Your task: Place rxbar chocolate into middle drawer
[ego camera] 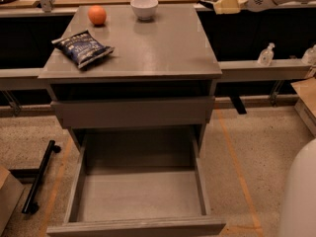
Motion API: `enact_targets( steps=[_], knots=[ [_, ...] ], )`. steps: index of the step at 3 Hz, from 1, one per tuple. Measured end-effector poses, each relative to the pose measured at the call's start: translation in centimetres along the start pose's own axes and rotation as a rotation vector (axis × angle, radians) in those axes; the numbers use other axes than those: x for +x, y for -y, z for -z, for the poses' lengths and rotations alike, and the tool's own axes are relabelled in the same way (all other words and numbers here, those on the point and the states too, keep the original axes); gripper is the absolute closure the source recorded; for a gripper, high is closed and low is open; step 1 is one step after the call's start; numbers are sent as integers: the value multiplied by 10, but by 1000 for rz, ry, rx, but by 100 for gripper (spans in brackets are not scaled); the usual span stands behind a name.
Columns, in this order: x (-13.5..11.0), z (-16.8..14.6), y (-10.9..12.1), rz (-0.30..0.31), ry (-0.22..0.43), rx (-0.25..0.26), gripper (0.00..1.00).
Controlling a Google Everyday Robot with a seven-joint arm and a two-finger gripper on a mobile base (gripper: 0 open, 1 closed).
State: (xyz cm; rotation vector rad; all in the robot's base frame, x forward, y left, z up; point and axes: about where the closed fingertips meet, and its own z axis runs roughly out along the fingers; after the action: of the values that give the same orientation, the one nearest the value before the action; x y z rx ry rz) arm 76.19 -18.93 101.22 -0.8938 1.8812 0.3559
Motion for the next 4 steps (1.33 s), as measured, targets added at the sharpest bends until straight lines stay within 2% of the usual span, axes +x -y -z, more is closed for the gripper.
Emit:
enact_targets(
  steps=[1,2,3,4],
  knots=[
    [0,0,0,0,-1,0,100],
    [20,-14,-16,8,-53,-57,100],
    [47,-13,-41,-5,-96,-117,100],
    [78,0,-94,-15,-127,-194,100]
  ],
)
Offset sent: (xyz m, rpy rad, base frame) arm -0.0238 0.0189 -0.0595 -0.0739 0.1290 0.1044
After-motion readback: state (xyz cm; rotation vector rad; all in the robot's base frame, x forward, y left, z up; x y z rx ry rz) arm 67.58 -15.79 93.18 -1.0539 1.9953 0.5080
